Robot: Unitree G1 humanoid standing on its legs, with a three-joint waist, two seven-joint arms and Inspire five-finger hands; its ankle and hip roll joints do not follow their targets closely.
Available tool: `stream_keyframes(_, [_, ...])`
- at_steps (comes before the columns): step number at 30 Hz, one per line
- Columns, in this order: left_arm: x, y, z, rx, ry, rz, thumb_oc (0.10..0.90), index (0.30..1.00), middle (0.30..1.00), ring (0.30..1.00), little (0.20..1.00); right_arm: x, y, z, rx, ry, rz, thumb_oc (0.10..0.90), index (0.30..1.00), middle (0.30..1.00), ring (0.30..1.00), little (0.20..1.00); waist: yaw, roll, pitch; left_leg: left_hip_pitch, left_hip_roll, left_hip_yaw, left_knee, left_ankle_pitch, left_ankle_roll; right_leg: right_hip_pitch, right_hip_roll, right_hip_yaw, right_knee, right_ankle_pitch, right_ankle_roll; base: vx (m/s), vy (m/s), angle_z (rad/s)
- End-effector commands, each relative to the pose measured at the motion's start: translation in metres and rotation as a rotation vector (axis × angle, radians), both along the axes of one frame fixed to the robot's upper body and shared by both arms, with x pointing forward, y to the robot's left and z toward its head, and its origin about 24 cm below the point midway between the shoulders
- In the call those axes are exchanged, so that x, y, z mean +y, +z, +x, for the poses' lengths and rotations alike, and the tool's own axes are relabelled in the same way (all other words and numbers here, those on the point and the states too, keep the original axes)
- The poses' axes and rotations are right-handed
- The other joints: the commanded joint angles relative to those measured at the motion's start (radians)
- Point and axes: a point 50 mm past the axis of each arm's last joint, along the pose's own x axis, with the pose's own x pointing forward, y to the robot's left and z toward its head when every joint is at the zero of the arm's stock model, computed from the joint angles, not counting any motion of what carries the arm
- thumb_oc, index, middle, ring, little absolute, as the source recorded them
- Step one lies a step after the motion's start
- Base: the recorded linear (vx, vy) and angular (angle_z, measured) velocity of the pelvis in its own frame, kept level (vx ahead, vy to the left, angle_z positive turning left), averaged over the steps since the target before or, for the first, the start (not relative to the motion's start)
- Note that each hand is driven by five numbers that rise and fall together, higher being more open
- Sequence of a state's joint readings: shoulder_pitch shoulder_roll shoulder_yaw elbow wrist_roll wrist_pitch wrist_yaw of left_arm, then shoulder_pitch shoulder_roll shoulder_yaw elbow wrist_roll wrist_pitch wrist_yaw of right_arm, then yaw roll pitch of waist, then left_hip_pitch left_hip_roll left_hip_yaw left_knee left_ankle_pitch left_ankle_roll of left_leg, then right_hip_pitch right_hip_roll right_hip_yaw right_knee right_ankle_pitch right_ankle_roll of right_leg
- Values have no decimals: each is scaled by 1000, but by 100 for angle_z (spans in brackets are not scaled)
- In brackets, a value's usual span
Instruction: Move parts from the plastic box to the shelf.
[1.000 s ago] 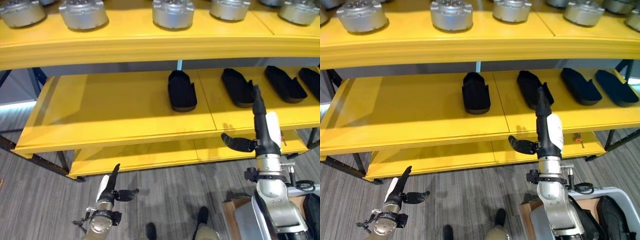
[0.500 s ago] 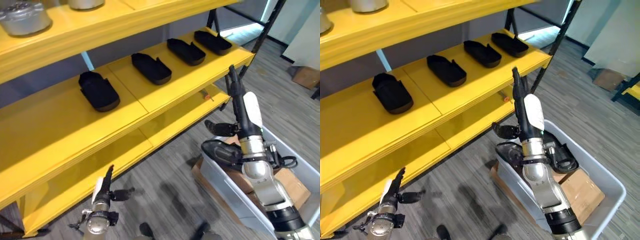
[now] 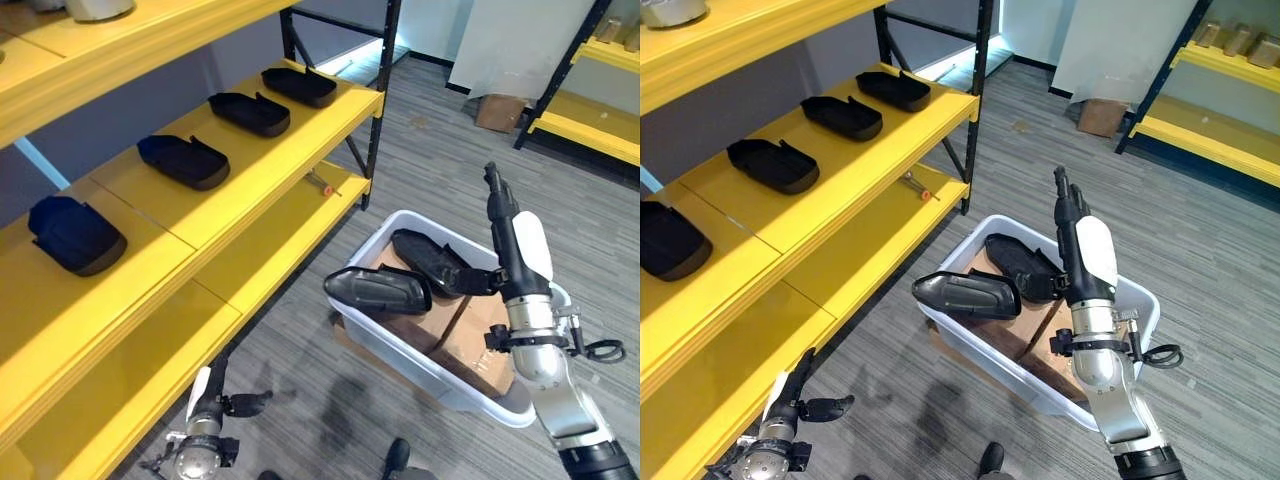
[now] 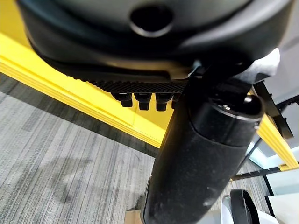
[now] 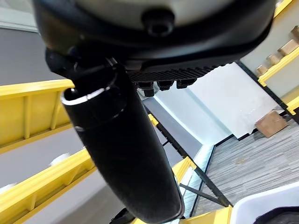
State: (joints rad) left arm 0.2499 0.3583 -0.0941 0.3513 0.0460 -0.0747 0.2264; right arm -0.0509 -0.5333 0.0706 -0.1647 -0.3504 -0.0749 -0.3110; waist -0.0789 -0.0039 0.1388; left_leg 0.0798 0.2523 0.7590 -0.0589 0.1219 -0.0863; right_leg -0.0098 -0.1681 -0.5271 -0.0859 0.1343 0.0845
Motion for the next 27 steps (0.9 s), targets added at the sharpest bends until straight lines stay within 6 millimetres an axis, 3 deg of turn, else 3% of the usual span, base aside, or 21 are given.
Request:
stream_keyframes(1, [10, 33, 21, -182, -59, 58, 900, 1000, 1000, 1000, 1000, 7, 62, -11, -359, 51, 54, 900, 1000, 1000, 1000, 1000, 2, -36, -19, 31, 40, -2, 44, -17, -51, 53, -55, -26, 7, -52, 76, 35, -198, -26])
stream_keyframes(6, [4, 34, 26, -192, -90, 55, 900, 1000, 1000, 1000, 1000, -5, 61, -19, -373, 3, 46, 900, 1000, 1000, 1000, 1000, -17, -11, -4, 21, 92, -3, 56, 44, -97, 46, -14, -10, 5, -87, 50, 30, -155, -7])
stream_keyframes(7, [0, 34, 32, -196, -110, 58, 900, 1000, 1000, 1000, 1000, -9, 61, -23, -379, -9, 44, 900, 1000, 1000, 1000, 1000, -30, -7, 11, 4, 122, -43, 107, 59, -115, 54, 20, 17, 4, -116, 25, 99, -338, -8])
stream_keyframes(9, [0, 37, 35, -210, -113, 60, 900, 1000, 1000, 1000, 1000, -11, 63, -26, -388, -4, 49, 900, 1000, 1000, 1000, 1000, -26, -16, 29, -33, 153, -83, 221, 49, -123, 68, 39, 34, 3, -145, 1, 96, -277, 2])
stream_keyframes(10, [-1, 38, 37, -220, -112, 55, 900, 1000, 1000, 1000, 1000, -9, 65, -26, -394, 16, 47, 900, 1000, 1000, 1000, 1000, -3, -20, 57, -88, 159, -204, 335, 51, -130, 86, 61, 64, 3, -175, -19, 51, -136, -24])
stream_keyframes(11, [-2, 37, 37, -221, -107, 45, 900, 1000, 1000, 1000, 1000, -8, 65, -25, -392, 24, 50, 900, 1000, 1000, 1000, 1000, 9, -20, 69, -122, 150, -273, 346, 49, -126, 90, 66, 75, 2, -183, -23, 31, -78, -54])
stream_keyframes(12, [-2, 37, 37, -222, -108, 45, 900, 1000, 1000, 1000, 1000, -8, 65, -24, -394, 24, 51, 900, 1000, 1000, 1000, 1000, 5, -20, 69, -128, 150, -280, 350, 50, -125, 89, 66, 70, 2, -184, -24, -15, 87, -55])
stream_keyframes(13, [-1, 35, 34, -220, -74, 22, 900, 1000, 1000, 1000, 1000, -4, 64, -21, -382, 49, 65, 900, 1000, 1000, 1000, 1000, 27, -33, 73, -172, 113, -427, 257, 20, -90, 74, 57, 108, 4, -171, -9, -8, 99, -47])
stream_keyframes(14, [0, 35, 34, -220, -72, 22, 900, 1000, 1000, 1000, 1000, -4, 64, -21, -382, 51, 66, 900, 1000, 1000, 1000, 1000, 22, -36, 69, -172, 107, -428, 247, 25, -87, 70, 53, 105, 4, -169, -6, -39, 160, -44])
stream_keyframes(15, [1, 33, 31, -217, -48, 14, 900, 1000, 1000, 1000, 1000, 1, 63, -18, -377, 81, 81, 900, 1000, 1000, 1000, 1000, 44, -47, 76, -189, 102, -505, 197, 39, -63, 51, 48, 125, 10, -149, 1, -6, 98, -67])
stream_keyframes(17, [3, 32, 24, -216, -23, 1, 900, 1000, 1000, 1000, 1000, 9, 63, -12, -367, 130, 103, 900, 1000, 1000, 1000, 1000, 70, -59, 72, -201, 108, -660, 118, 62, -58, 26, 40, 182, 21, -142, 18, 84, 166, -89])
stream_keyframes(18, [5, 29, 16, -199, -15, -6, 900, 1000, 1000, 1000, 1000, 17, 66, -6, -363, 181, 119, 900, 1000, 1000, 1000, 1000, 105, -48, 73, -221, 86, -831, 32, 65, -71, 23, 49, 259, 19, -144, 33, 163, 250, -102])
stream_keyframes(20, [2, 27, 15, -194, -12, -20, 900, 1000, 1000, 1000, 1000, 17, 68, -4, -366, 185, 119, 900, 1000, 1000, 1000, 1000, 100, -36, 72, -221, 90, -823, 6, 74, -87, 28, 48, 270, 15, -144, 44, 110, 201, -134])
stream_keyframes(22, [-1, 22, 9, -171, -17, -37, 900, 1000, 1000, 1000, 1000, 19, 65, -3, -334, 204, 121, 900, 1000, 1000, 1000, 1000, 95, -20, 66, -186, 82, -767, 15, 34, -90, 34, 29, 293, 12, -130, 52, 116, 345, -118])
stream_keyframes(24, [0, 25, 14, -183, -44, -27, 900, 1000, 1000, 1000, 1000, 25, 66, -2, -332, 220, 125, 900, 1000, 1000, 1000, 1000, 94, -24, 63, -133, 38, -690, -23, 8, -68, 20, -22, 314, 23, -94, 78, 120, 464, -66])
stream_keyframes(27, [3, 32, 20, -207, -57, -3, 900, 1000, 1000, 1000, 1000, 31, 64, 2, -313, 227, 104, 900, 1000, 1000, 1000, 1000, 93, -44, 69, -116, 7, -626, -28, -14, -54, -22, -59, 349, 36, -70, 95, 15, 264, -82])
